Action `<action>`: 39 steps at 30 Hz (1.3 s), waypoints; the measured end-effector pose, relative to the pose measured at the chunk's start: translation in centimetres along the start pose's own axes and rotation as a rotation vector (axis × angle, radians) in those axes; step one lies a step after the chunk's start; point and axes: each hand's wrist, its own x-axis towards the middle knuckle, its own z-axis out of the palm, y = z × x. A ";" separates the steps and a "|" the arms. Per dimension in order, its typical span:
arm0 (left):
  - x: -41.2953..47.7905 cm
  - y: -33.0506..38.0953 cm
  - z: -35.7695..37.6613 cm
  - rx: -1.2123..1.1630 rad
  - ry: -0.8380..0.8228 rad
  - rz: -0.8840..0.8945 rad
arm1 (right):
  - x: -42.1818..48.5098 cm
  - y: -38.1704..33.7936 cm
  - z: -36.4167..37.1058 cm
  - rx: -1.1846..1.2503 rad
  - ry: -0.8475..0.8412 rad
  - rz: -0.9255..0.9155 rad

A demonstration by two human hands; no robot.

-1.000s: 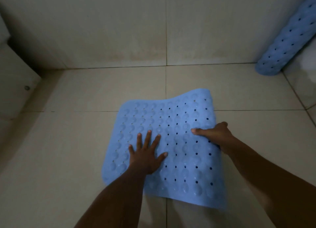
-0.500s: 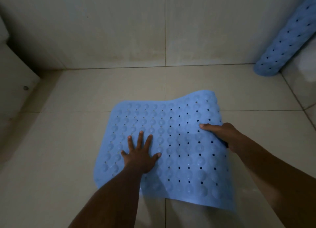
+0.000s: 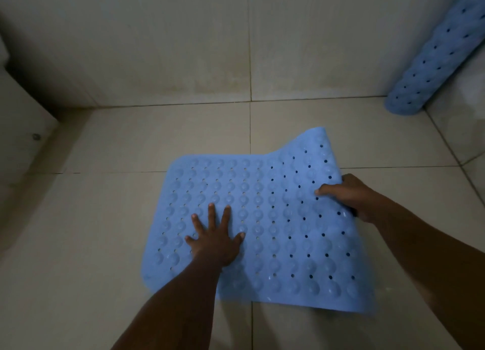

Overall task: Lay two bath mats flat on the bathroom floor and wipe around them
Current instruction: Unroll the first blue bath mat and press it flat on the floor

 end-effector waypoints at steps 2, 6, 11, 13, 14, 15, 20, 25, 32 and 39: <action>-0.1 0.2 0.0 -0.007 -0.010 0.003 | 0.3 -0.4 -0.4 -0.090 0.170 -0.012; -0.2 0.7 0.0 -0.018 -0.028 -0.010 | -0.7 -0.9 -0.3 -0.253 0.389 -0.033; -0.1 0.7 0.1 -0.042 -0.031 -0.023 | -0.9 0.2 0.6 -0.335 0.405 -0.004; -0.1 0.7 0.2 -0.044 -0.026 -0.018 | -0.6 0.6 0.2 -0.279 0.349 0.030; -0.1 0.7 0.2 -0.046 -0.027 -0.016 | -0.7 0.5 0.0 -0.237 0.329 0.034; 0.0 0.7 0.2 -0.049 -0.029 -0.016 | -0.8 0.5 -0.4 -0.199 0.310 0.035; 0.2 0.8 0.3 -0.065 -0.038 -0.035 | -0.5 0.5 -2.5 -0.196 0.280 0.013; 0.4 0.7 0.1 -0.066 -0.056 -0.022 | -1.2 0.6 -2.5 -0.353 0.501 0.012; 1.0 -0.6 0.0 -0.038 -0.017 0.040 | -1.3 3.9 -2.7 -0.566 0.591 0.161; 0.7 -0.3 0.4 -0.025 -0.016 0.020 | -1.0 5.9 -1.8 -0.751 0.567 0.146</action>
